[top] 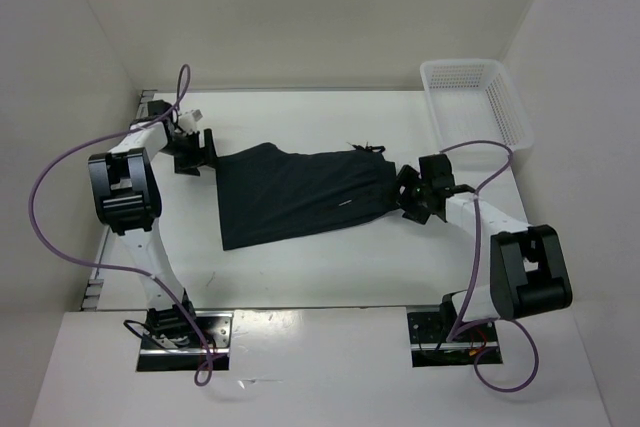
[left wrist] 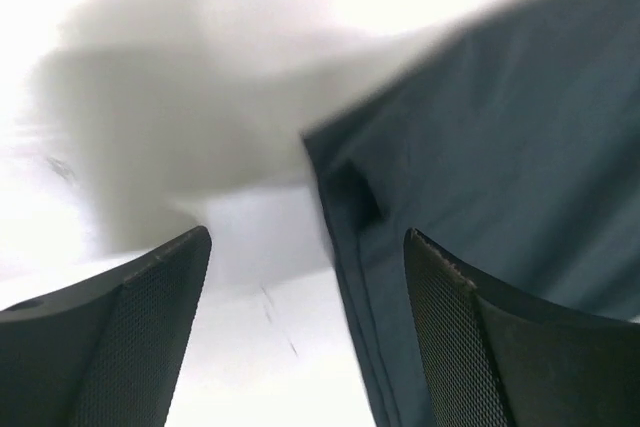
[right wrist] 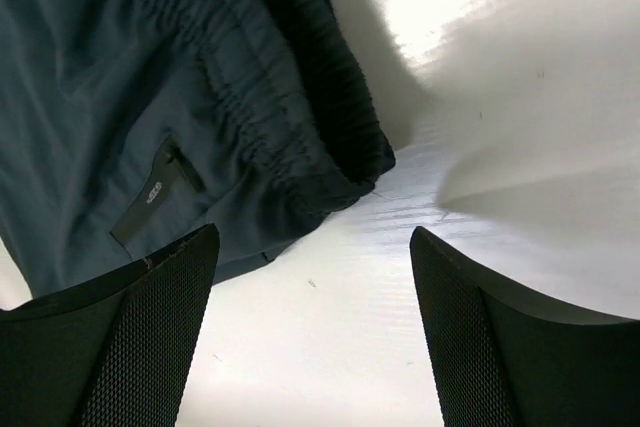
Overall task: Fold and stack the shorts
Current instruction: Fold the shorts
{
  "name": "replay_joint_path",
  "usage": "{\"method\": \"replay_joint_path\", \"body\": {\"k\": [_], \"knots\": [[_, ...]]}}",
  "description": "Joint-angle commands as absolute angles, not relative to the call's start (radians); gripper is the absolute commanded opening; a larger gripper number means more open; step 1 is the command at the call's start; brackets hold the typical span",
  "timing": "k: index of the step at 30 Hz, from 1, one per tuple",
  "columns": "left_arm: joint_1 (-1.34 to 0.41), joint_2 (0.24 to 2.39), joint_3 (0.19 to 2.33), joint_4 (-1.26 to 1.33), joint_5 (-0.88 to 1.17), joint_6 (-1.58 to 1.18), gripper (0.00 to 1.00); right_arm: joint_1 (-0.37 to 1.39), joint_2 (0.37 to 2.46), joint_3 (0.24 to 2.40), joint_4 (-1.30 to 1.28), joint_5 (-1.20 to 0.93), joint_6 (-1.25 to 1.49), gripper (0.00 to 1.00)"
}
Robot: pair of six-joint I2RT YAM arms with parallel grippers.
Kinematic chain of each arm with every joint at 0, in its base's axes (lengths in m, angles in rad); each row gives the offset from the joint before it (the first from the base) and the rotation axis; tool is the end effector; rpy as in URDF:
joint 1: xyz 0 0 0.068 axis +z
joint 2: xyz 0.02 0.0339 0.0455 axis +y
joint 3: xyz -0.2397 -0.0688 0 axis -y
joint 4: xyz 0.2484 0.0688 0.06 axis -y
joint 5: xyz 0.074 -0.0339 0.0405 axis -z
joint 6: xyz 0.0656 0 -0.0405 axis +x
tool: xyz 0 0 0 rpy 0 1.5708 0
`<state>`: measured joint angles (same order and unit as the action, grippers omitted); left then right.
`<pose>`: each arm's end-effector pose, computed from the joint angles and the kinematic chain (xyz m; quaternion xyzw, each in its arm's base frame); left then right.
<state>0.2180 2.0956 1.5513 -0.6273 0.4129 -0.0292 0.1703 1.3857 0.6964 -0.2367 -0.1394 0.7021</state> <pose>0.4312 0.0686 0.1201 -0.0779 0.9570 -0.1817 0.2121 0.2835 0.0580 0.1264 0.2273 0.9187 0.1934 0.2586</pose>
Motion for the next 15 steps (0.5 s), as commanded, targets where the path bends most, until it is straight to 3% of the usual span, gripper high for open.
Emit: {"method": "replay_joint_path", "body": {"k": [1,5,9,15], "knots": [[0.198,2.128,1.56,-0.514,0.356,0.0,0.85,0.175,1.394,0.672,-0.111,-0.138,0.805,0.82],[0.198,2.146,1.551,-0.479,0.356,0.0,0.85,0.175,1.46,0.695,-0.101,-0.138,0.816,0.82],[0.189,2.18,1.56,-0.488,0.413,0.0,0.77,0.175,1.503,0.695,-0.075,-0.129,0.842,0.8],[0.189,2.2,1.56,-0.509,0.459,0.0,0.49,0.175,1.536,0.695,-0.057,-0.092,0.894,0.65]]}}
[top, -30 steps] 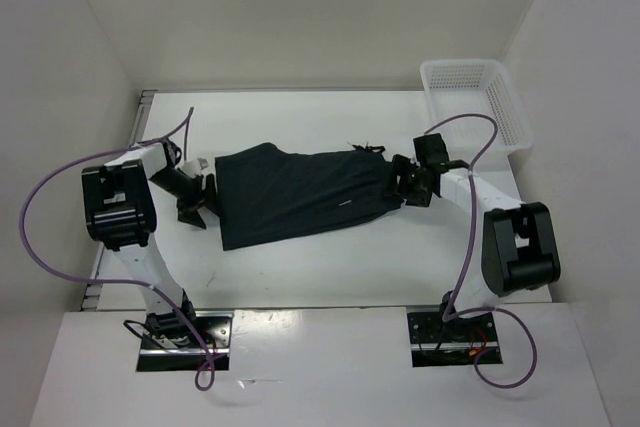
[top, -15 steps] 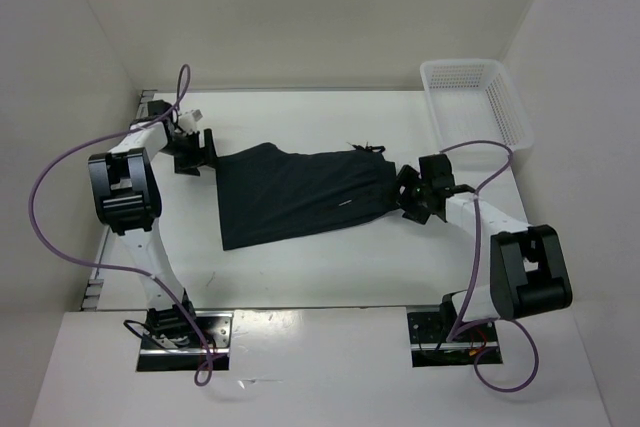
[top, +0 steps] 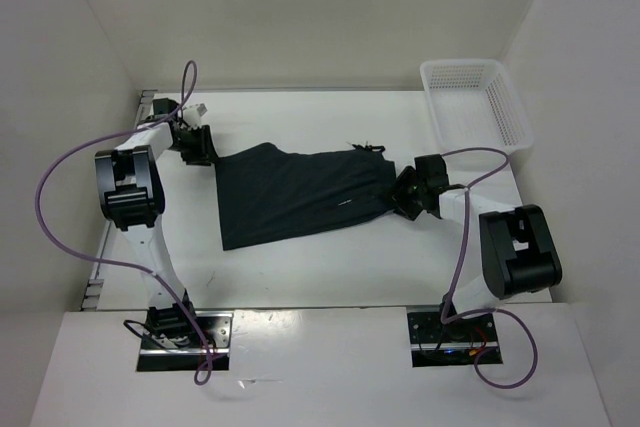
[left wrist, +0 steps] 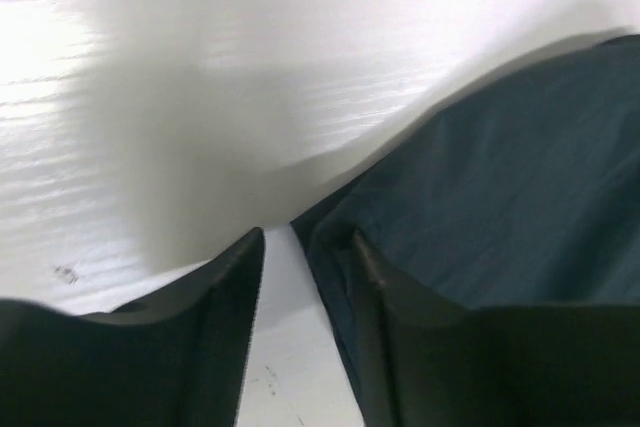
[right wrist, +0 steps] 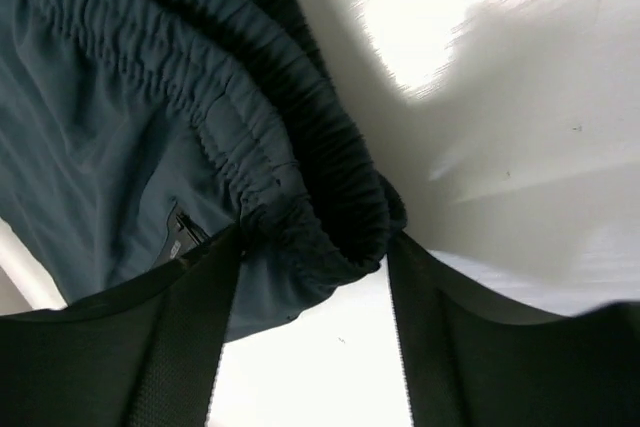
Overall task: Fold and stack the shorts
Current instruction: Fold the shorts
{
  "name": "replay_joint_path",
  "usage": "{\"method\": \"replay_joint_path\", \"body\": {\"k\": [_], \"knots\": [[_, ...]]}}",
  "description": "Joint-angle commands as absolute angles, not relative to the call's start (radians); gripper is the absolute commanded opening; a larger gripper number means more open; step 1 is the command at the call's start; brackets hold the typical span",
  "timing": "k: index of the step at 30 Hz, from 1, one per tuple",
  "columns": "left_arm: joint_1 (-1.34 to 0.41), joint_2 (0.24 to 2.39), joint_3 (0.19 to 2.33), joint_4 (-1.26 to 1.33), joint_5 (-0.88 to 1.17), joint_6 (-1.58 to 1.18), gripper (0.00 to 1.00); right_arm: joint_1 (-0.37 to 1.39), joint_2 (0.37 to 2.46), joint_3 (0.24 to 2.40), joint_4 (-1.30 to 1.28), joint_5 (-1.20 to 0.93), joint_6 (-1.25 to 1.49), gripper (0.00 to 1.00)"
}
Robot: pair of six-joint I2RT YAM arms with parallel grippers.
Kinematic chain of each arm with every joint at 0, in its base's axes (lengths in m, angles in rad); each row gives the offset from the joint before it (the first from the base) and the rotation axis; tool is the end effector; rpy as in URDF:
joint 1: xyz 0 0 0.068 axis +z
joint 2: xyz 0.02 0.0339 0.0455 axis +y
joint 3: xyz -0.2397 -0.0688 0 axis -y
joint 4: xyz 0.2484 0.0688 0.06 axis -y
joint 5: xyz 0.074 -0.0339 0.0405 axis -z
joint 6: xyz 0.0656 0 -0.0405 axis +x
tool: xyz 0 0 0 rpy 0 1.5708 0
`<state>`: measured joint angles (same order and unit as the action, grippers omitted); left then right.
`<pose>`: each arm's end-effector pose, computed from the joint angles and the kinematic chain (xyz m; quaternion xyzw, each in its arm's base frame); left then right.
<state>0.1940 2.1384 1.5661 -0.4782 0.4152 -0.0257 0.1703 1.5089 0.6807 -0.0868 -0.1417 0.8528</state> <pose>0.4533 0.0621 0.1152 -0.0510 0.9457 -0.1773 0.2675 0.2961 0.0603 0.1002 0.2946 0.8975 0.2157 0.2473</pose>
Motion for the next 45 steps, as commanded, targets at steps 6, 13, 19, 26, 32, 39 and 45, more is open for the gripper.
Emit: {"method": "replay_joint_path", "body": {"k": [6,13,19,26,32,39,45], "knots": [[0.189,2.246,1.583,-0.545,0.526,0.0,0.27,0.175,1.557,0.724,-0.07,-0.083,0.894,0.35],[0.198,2.237,1.601,-0.508,0.352,0.0,0.02,0.175,1.533,0.744,-0.158,0.009,0.874,0.0],[0.207,2.204,1.62,-0.497,0.341,0.0,0.02,0.175,1.52,0.735,-0.147,-0.02,0.856,0.0],[0.207,2.18,1.62,-0.488,0.38,0.0,0.13,0.175,1.529,0.735,-0.129,-0.038,0.847,0.0],[0.207,2.18,1.62,-0.566,0.485,0.0,0.26,0.175,1.529,0.755,-0.12,-0.049,0.827,0.0],[0.207,2.16,1.606,-0.575,0.462,0.0,0.25,0.175,1.54,0.796,-0.155,0.004,0.795,0.0],[0.196,2.178,1.618,-0.595,0.472,0.0,0.28,0.271,1.49,0.911,-0.233,0.187,0.687,0.0]]}}
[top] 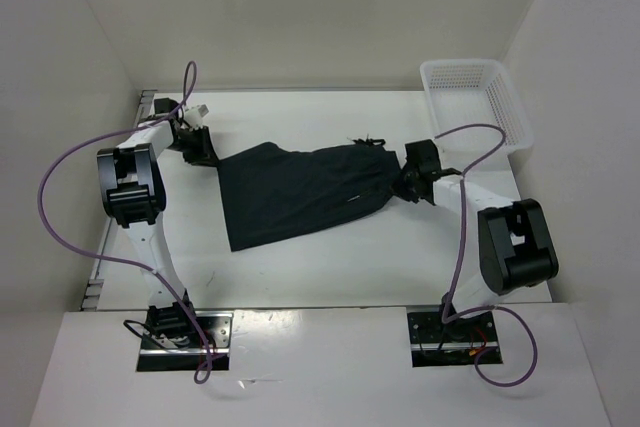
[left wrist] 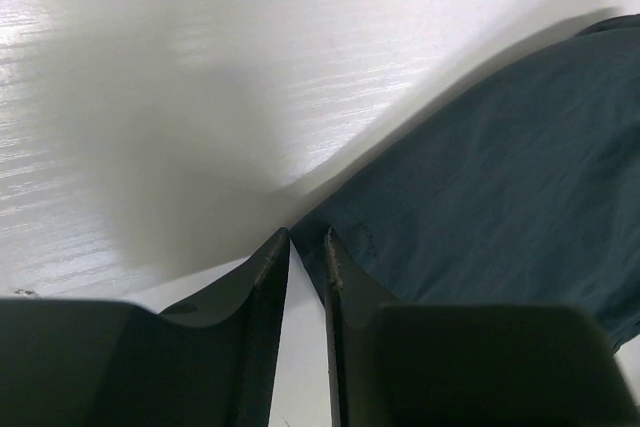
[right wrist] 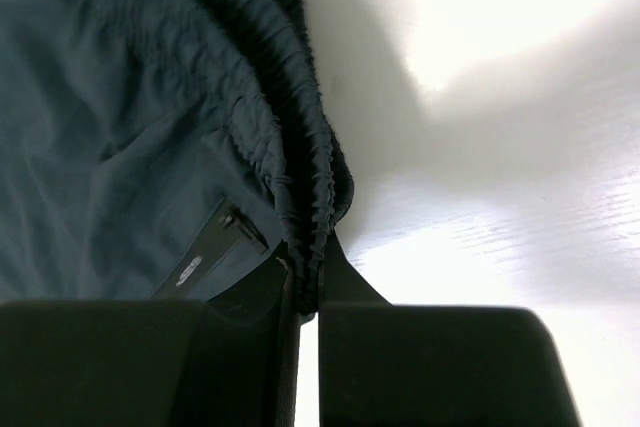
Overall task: Fold and stack the shorts
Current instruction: Fold the shorts
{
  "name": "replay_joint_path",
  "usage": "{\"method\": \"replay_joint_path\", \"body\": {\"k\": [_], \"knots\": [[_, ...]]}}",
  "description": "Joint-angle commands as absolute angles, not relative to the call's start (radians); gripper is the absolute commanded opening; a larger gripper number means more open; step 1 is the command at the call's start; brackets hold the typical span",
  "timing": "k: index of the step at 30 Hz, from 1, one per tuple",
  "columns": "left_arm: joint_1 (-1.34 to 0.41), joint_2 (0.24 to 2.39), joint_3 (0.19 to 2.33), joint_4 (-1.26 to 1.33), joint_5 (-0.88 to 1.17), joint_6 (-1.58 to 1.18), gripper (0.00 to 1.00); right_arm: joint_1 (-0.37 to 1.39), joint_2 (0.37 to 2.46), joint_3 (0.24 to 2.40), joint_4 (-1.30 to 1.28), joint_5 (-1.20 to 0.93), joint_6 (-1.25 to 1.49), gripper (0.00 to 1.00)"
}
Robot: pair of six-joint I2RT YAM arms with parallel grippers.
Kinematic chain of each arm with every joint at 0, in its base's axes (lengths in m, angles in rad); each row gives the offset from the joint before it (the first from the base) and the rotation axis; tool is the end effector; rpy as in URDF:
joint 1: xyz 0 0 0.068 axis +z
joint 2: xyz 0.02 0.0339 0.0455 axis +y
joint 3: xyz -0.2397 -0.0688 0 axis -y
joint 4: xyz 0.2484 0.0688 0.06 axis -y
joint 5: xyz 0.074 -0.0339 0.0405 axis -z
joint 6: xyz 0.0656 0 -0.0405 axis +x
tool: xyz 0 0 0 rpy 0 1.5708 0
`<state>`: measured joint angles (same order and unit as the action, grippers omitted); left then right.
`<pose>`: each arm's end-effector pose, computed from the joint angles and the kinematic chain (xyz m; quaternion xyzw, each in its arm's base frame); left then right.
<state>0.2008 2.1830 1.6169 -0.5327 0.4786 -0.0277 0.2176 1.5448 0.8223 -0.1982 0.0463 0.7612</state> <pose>0.4565 0.0621 0.1093 -0.0526 0.9447 -0.2100 0.2462 0.3172 0.0670 0.1228 0.2615 0.9106 0.1307 0.2921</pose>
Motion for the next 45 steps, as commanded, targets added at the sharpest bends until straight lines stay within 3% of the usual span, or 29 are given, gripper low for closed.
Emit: {"method": "replay_joint_path", "body": {"k": [1,11,18,22,32,41,45], "knots": [[0.187,2.178,1.618,-0.595,0.472,0.0,0.28,0.294,1.489,0.954,-0.257,0.218,0.671,0.0],[0.158,2.236,1.66,-0.615,0.453,0.0,0.27,0.736,1.661,1.343,-0.385,0.531,0.315,0.0],[0.137,2.266,1.678,-0.635,0.434,0.0,0.27,1.073,1.997,1.693,-0.417,0.572,-0.12,0.0],[0.137,2.266,1.678,-0.635,0.434,0.0,0.27,1.161,2.117,1.787,-0.426,0.508,-0.227,0.0],[0.137,2.276,1.678,-0.644,0.434,0.0,0.27,1.18,2.189,1.796,-0.426,0.399,-0.161,0.0],[0.137,2.276,1.669,-0.644,0.434,0.0,0.27,1.18,2.238,1.982,-0.416,0.592,-0.084,0.0],[0.137,2.276,1.669,-0.644,0.443,0.0,0.27,1.17,2.238,1.977,-0.416,0.522,-0.083,0.0]]}}
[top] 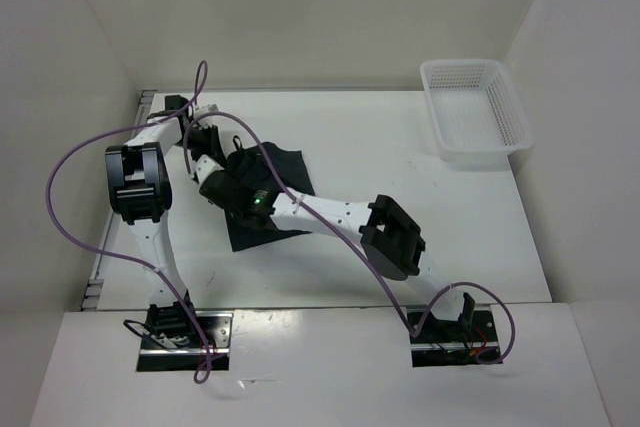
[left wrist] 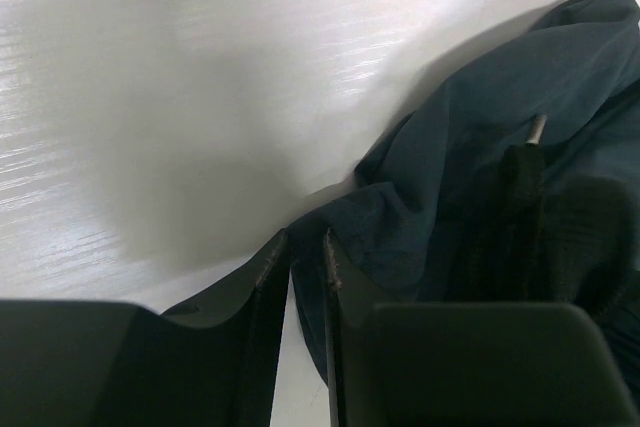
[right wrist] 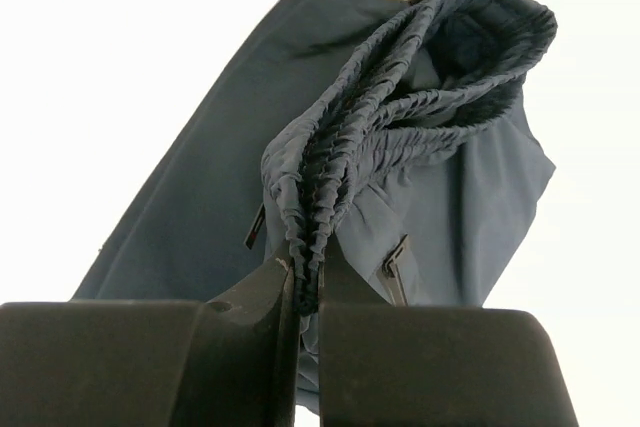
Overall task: Fold and stack the shorts
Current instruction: Fold the shorts
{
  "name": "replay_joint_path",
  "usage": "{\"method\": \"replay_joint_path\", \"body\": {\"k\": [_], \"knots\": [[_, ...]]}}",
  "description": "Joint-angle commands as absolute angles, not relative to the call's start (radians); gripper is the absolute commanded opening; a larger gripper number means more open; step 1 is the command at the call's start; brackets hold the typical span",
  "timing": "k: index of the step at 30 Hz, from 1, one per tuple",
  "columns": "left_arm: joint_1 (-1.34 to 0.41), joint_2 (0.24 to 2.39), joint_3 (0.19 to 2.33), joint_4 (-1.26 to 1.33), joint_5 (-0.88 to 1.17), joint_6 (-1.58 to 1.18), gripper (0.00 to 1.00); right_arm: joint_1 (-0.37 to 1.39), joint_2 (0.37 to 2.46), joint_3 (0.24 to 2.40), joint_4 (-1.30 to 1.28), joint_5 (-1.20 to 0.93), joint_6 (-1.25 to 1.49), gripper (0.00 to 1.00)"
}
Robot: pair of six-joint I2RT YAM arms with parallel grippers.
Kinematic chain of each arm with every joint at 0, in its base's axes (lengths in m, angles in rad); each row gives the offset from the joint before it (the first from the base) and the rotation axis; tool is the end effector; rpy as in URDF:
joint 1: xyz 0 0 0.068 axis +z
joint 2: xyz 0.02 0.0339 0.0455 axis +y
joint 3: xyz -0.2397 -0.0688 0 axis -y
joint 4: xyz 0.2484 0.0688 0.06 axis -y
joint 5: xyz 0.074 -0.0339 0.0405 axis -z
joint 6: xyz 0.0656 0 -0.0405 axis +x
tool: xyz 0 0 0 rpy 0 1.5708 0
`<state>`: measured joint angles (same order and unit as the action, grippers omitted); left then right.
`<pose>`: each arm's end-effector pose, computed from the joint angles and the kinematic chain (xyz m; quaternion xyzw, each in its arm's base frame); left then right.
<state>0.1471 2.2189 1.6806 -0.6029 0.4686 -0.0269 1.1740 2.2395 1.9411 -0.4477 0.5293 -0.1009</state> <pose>0.4633 0.0387 0.1083 -0.0333 0.9510 -0.2140 0.2206 0.2314 0.4664 0.1972 -0.4420 0.7730 -0.0082 0.4550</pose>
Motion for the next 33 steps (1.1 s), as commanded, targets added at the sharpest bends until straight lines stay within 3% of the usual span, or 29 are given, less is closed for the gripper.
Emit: {"method": "replay_joint_path", "body": {"k": [1,2,4,5,6,9,12,15,16,19,26,33], "knots": [[0.137,2.276,1.669,-0.644,0.443,0.0,0.27,1.17,2.238,1.977,-0.416,0.488,-0.092,0.0],[0.137,2.276,1.669,-0.644,0.443,0.0,0.27,1.17,2.238,1.951,-0.416,0.45,-0.092,0.0],[0.137,2.286,1.669,-0.644,0.443,0.0,0.27,1.17,2.264,1.951,-0.416,0.336,-0.104,0.13],[0.137,2.286,1.678,-0.653,0.443,0.0,0.31,1.18,2.264,1.942,-0.426,0.286,-0.116,0.28],[0.137,2.286,1.678,-0.653,0.443,0.0,0.36,1.18,2.264,1.942,-0.426,0.272,-0.117,0.51],[0.137,2.275,1.678,-0.653,0.434,0.0,0.55,1.203,2.247,1.942,-0.437,0.204,-0.117,0.69],[0.156,2.252,1.693,-0.653,0.423,0.0,0.6,1.203,2.175,1.942,-0.424,0.221,-0.086,0.7],[0.184,2.206,1.742,-0.644,0.413,0.0,0.74,1.203,2.013,1.809,-0.315,0.273,-0.045,0.8],[0.196,2.192,1.768,-0.644,0.425,0.0,0.87,1.203,1.961,1.705,-0.231,0.273,-0.029,0.86],[0.196,2.122,1.792,-0.644,0.457,0.0,1.0,1.142,1.771,1.503,-0.131,0.273,0.084,0.87],[0.174,2.04,1.74,-0.728,0.544,0.0,1.0,0.953,1.643,1.174,-0.169,0.273,0.297,0.86],[0.132,2.014,1.562,-0.749,0.591,0.0,1.0,0.925,1.673,1.065,-0.132,0.195,0.331,0.86]]}}
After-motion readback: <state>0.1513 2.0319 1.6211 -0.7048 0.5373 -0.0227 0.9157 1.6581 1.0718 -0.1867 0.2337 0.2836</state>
